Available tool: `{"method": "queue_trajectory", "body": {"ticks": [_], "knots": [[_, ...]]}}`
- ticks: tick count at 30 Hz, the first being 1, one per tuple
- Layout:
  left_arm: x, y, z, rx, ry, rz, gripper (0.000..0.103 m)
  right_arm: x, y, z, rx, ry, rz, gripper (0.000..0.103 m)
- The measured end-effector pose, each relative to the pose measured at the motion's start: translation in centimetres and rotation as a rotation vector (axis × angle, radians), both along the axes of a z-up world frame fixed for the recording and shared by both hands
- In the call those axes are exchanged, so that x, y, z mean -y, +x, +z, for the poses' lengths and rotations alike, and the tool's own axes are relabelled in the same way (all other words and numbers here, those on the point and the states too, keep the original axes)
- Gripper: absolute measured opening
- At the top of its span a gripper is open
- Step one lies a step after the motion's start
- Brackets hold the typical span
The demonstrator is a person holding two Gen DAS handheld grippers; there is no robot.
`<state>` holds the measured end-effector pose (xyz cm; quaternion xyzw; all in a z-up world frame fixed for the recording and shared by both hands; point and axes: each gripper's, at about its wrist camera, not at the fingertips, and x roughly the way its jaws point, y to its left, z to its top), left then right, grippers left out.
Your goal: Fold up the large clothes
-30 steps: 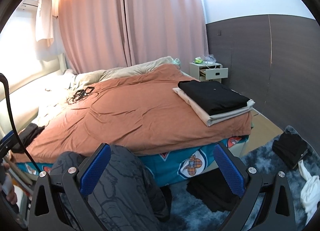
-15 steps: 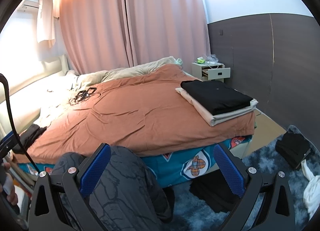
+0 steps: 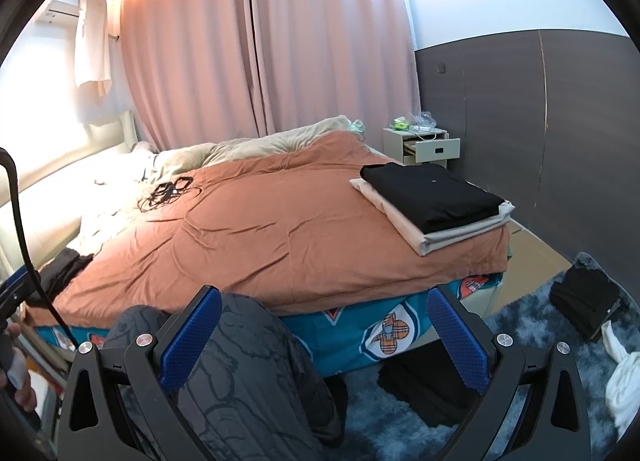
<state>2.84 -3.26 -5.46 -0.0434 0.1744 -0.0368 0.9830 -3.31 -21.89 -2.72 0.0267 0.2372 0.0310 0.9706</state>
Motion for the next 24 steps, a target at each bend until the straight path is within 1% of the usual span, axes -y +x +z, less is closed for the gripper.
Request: {"method": "queue_trajectory", "body": {"ticks": [24], "knots": [[0.23, -0.3, -0.43, 0.004, -0.015, 0.02, 0.103, 0.09, 0.21, -0.23, -0.004, -0.005, 0.004, 0.103]]}}
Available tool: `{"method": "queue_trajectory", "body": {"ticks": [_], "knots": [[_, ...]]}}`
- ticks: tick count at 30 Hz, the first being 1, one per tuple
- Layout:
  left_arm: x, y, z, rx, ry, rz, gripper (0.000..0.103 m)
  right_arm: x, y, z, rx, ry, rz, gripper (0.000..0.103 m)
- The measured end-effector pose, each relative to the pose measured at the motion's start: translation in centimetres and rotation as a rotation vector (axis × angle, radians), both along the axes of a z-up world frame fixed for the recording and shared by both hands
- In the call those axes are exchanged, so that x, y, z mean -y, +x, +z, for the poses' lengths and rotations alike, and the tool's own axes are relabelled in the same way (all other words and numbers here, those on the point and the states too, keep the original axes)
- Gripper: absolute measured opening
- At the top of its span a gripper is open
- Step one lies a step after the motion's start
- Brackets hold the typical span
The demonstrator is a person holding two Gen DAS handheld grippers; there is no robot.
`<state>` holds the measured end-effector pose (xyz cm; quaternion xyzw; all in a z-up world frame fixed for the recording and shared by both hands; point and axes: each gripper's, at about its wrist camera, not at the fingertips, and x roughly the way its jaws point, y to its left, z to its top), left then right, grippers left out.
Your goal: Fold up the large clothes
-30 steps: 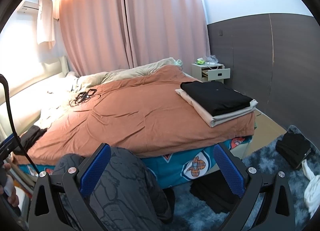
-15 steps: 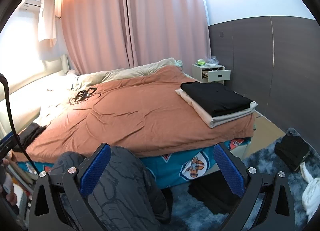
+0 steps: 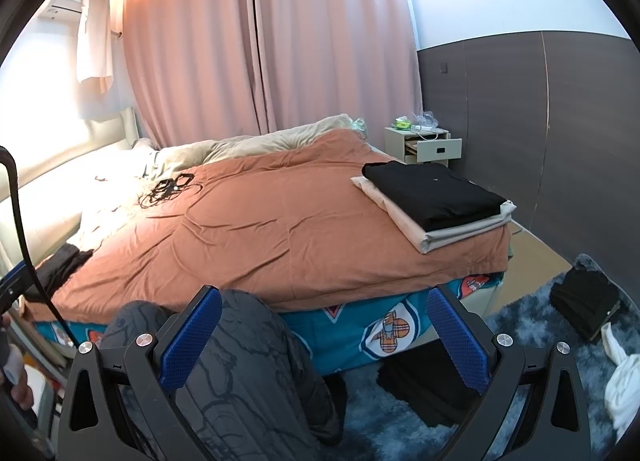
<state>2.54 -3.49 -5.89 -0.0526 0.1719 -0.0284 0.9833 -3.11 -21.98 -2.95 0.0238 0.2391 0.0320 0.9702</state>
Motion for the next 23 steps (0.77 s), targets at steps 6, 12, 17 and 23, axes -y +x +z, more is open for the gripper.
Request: {"method": "queue_trajectory", "body": {"ticks": [6, 12, 17, 23], "knots": [[0.1, -0.3, 0.0, 0.003, -0.001, 0.003, 0.103, 0.0, 0.0, 0.0, 0.0, -0.002, 0.001, 0.103], [0.5, -0.3, -0.1, -0.001, 0.006, 0.003, 0.103, 0.0, 0.2, -0.3, -0.002, -0.005, 0.003, 0.103], [1.0, -0.5, -0.1, 0.002, 0.018, -0.003, 0.103, 0.1, 0.1, -0.6, -0.005, -0.001, 0.002, 0.103], [1.3, -0.7, -0.2, -0.004, 0.017, -0.006, 0.103, 0.2, 0.0, -0.8, -0.009, 0.002, 0.001, 0.103]]}}
